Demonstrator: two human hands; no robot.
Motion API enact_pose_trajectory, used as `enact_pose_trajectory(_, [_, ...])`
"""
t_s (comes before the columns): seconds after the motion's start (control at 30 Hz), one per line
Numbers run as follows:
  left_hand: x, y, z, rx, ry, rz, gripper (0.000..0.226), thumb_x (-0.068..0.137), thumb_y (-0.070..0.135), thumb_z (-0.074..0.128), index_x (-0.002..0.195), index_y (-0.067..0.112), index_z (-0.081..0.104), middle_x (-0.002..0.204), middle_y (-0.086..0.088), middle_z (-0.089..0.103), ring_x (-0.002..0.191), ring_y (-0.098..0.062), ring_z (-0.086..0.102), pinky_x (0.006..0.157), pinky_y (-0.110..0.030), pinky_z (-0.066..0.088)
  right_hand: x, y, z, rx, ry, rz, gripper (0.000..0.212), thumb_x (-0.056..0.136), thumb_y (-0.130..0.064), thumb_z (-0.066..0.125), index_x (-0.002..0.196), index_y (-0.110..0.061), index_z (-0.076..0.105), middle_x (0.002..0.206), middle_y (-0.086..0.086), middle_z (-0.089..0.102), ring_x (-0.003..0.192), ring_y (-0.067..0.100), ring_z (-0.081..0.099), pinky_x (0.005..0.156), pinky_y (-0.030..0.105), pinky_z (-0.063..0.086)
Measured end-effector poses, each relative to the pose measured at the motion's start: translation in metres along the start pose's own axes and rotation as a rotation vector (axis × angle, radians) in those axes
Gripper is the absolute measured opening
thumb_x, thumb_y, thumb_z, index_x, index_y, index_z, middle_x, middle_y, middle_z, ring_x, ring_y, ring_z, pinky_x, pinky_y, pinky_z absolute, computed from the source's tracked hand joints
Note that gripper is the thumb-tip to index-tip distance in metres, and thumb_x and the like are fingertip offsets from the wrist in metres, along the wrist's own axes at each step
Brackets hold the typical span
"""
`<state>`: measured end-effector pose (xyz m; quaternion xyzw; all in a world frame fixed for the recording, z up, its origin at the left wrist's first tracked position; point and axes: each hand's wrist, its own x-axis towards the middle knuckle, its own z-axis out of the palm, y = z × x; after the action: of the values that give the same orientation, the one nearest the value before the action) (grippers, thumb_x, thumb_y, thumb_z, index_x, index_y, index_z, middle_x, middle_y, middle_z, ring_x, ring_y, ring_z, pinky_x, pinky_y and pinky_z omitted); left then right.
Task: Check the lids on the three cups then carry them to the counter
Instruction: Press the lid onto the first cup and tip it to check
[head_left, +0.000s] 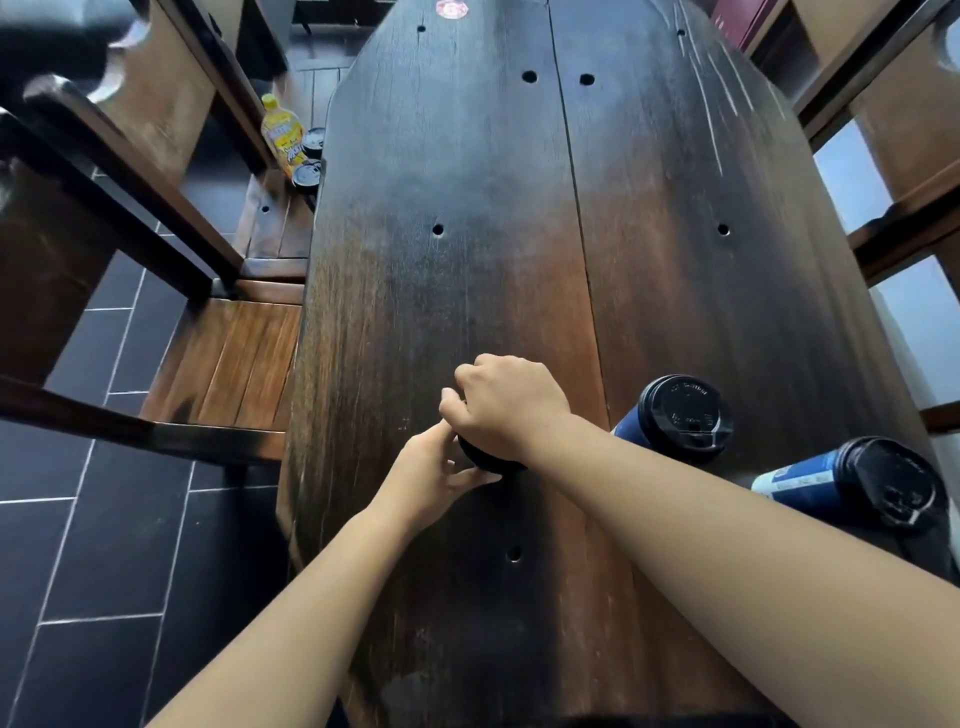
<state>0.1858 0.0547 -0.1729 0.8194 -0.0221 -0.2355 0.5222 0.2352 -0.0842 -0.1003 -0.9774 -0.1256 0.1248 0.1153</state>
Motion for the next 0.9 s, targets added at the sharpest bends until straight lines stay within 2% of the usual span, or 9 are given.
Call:
enact_pose_trajectory(0.1, [-0.002, 0.0, 0.001, 0.025, 0.003, -0.011, 0.045, 0.078, 0.028, 0.09, 0.111, 0.035, 0.062, 0.094, 0.007, 0.077, 0.086, -0.02, 0.075, 0.08, -0.037, 0.061, 0.0, -0.001, -0.001, -0.01, -0.008, -0.007, 0.033, 0.096, -0.034, 0.044, 0.097, -0.011, 0.067, 0.107, 0.01, 0.065, 0.102, 0.035, 0.064, 0.071, 0.036, 0.036])
enact_pose_trajectory(0.17, [-0.001, 0.0, 0.0, 0.028, 0.004, -0.016, 0.043, 0.078, 0.029, 0.09, 0.109, 0.034, 0.062, 0.094, 0.005, 0.077, 0.084, -0.022, 0.075, 0.079, -0.04, 0.061, 0.0, -0.002, 0.0, -0.032, 0.001, -0.019, 0.031, 0.095, -0.033, 0.045, 0.098, -0.011, 0.067, 0.109, 0.01, 0.064, 0.102, 0.034, 0.063, 0.07, 0.036, 0.036])
enact_pose_trajectory(0.37, [0.001, -0.001, -0.002, 0.07, 0.009, -0.024, 0.039, 0.076, 0.028, 0.091, 0.099, 0.039, 0.061, 0.09, 0.003, 0.076, 0.081, -0.022, 0.072, 0.073, -0.035, 0.059, 0.001, -0.003, 0.002, -0.061, -0.003, -0.023, 0.033, 0.096, -0.033, 0.045, 0.1, -0.01, 0.069, 0.109, 0.011, 0.065, 0.101, 0.035, 0.064, 0.07, 0.036, 0.036])
enact_pose_trajectory(0.47, [0.0, 0.001, -0.001, 0.075, 0.009, -0.04, 0.038, 0.077, 0.025, 0.091, 0.097, 0.039, 0.061, 0.085, 0.01, 0.076, 0.076, -0.009, 0.071, 0.068, -0.026, 0.057, 0.001, -0.003, 0.001, -0.061, -0.016, -0.025, 0.034, 0.096, -0.032, 0.044, 0.1, -0.01, 0.069, 0.11, 0.012, 0.066, 0.101, 0.035, 0.064, 0.071, 0.037, 0.037])
enact_pose_trajectory(0.53, [0.0, 0.004, -0.002, 0.082, -0.014, -0.05, 0.041, 0.078, 0.022, 0.09, 0.097, 0.04, 0.059, 0.081, 0.024, 0.074, 0.072, 0.004, 0.069, 0.066, -0.014, 0.051, 0.001, -0.003, 0.0, -0.061, -0.021, -0.024, 0.034, 0.097, -0.032, 0.044, 0.1, -0.01, 0.07, 0.11, 0.012, 0.066, 0.102, 0.035, 0.064, 0.072, 0.037, 0.038])
enact_pose_trajectory(0.63, [-0.001, 0.008, -0.003, 0.095, -0.041, -0.057, 0.043, 0.08, 0.015, 0.089, 0.1, 0.037, 0.057, 0.075, 0.037, 0.07, 0.07, 0.014, 0.067, 0.065, -0.007, 0.047, 0.002, -0.003, 0.0, -0.058, -0.032, -0.016, 0.035, 0.097, -0.032, 0.043, 0.101, -0.01, 0.07, 0.111, 0.012, 0.066, 0.103, 0.035, 0.064, 0.073, 0.038, 0.039])
enact_pose_trajectory(0.77, [-0.004, 0.014, -0.005, 0.105, -0.024, -0.042, 0.049, 0.079, 0.021, 0.09, 0.112, 0.034, 0.056, 0.078, 0.031, 0.073, 0.074, 0.013, 0.066, 0.065, -0.008, 0.046, 0.002, -0.006, -0.005, -0.023, -0.058, 0.024, 0.036, 0.097, -0.034, 0.043, 0.103, -0.01, 0.069, 0.113, 0.012, 0.065, 0.108, 0.035, 0.063, 0.078, 0.039, 0.043])
enact_pose_trajectory(0.9, [-0.014, 0.021, -0.012, 0.117, -0.029, -0.015, 0.063, 0.077, 0.027, 0.088, 0.128, 0.04, 0.053, 0.091, 0.014, 0.076, 0.08, 0.006, 0.066, 0.073, -0.022, 0.049, 0.004, -0.009, -0.021, 0.154, -0.064, 0.154, 0.041, 0.097, -0.048, 0.046, 0.101, -0.013, 0.068, 0.108, 0.01, 0.068, 0.103, 0.036, 0.066, 0.076, 0.038, 0.042])
